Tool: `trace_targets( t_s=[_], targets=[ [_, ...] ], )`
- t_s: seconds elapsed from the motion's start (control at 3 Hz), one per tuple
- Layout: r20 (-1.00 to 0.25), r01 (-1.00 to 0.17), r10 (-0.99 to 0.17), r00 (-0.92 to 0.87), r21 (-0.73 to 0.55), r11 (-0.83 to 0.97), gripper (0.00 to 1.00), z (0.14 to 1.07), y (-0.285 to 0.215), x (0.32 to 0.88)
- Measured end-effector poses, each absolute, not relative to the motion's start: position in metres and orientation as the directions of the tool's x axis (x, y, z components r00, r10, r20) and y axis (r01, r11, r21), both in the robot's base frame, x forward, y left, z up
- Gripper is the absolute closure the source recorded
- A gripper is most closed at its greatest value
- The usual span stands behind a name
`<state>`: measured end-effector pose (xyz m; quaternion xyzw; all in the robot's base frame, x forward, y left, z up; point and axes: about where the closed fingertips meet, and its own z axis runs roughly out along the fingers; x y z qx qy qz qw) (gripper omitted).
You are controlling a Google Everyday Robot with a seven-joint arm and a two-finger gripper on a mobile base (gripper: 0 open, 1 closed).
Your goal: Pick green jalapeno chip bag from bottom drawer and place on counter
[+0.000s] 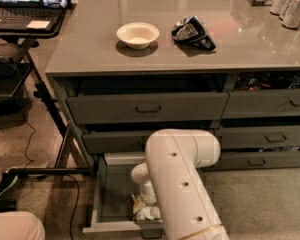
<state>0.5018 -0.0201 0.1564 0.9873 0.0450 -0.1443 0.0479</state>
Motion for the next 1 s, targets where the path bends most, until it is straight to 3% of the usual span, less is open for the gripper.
trace_targets(
  t_s=[1.0],
  targets=[
    [-0.251,0.153,0.164,0.954,-0.063,-0.986,0.0,0.121,-0.022,0.516]
  ],
)
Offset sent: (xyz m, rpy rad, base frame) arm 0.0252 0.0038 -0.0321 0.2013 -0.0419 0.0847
